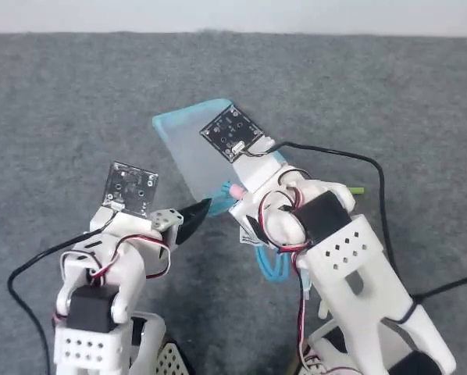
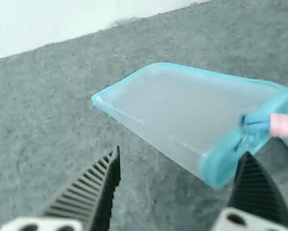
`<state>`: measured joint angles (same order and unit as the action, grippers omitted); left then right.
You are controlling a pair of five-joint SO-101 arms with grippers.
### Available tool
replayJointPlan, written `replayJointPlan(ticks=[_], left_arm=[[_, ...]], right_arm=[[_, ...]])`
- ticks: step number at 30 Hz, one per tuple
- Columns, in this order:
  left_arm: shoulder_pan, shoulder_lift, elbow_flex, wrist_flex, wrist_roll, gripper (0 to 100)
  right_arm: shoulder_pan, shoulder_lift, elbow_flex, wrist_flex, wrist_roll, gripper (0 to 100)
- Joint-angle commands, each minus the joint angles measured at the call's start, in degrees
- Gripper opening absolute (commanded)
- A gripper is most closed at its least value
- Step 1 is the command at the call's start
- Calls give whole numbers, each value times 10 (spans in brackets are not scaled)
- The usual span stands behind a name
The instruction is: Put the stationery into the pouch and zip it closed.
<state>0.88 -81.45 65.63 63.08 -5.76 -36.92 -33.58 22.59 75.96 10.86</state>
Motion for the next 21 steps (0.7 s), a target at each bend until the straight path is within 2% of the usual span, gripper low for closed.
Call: replayJointPlan(ticks=[1,6,21], left_arm=[[3,-8,18,-18,-12,360],[2,23,22,-39,-12,360],[-19,146,26,-153,-9,360]], right_arm=[[-3,-10,-72,10,4,6],[-5,4,-127,63,3,6],[-13,-2,-90,60,5,6]])
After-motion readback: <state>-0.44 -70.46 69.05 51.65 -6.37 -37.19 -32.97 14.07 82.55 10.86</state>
